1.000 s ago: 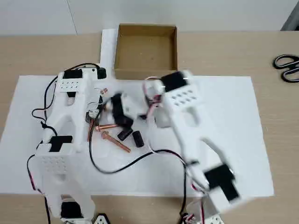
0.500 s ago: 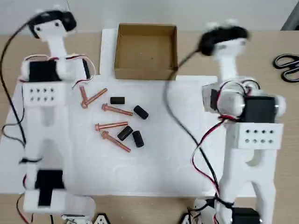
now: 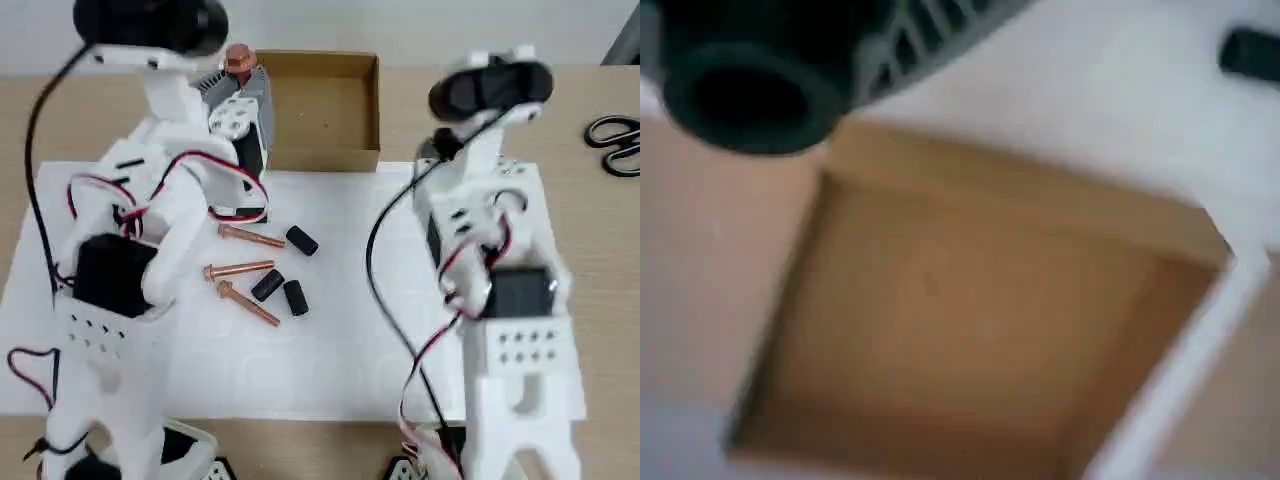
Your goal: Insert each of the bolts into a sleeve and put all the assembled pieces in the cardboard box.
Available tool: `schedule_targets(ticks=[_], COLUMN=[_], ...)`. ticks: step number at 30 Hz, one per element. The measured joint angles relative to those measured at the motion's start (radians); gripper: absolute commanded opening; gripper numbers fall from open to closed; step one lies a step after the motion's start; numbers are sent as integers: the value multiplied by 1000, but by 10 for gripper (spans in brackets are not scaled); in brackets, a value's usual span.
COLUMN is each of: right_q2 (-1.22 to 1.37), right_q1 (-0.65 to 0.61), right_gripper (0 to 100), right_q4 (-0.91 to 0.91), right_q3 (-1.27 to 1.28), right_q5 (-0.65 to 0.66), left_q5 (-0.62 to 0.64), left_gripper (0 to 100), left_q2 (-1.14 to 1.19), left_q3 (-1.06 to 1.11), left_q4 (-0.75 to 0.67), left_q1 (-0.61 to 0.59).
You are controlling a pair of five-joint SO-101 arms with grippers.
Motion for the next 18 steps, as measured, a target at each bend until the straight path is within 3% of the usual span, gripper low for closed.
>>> schedule_targets(ticks=[5, 9, 12, 18], right_q2=[-169, -272, -313, -336], right_q1=[-143, -209, -213, -219], right_gripper=[4, 4, 4, 4], right_q4=[-367, -669, -825, -879], right_q3=[368, 643, 769, 848], right_q5=[0, 0, 0, 0], left_q5=[-52, -58, -97, -114], left_gripper=[6, 6, 6, 6], left_q2=[-144, -186, -192, -204], left_q3=[313, 371, 377, 462], left_q4=[-322, -468, -523, -532], left_q1=[68, 147, 196, 250])
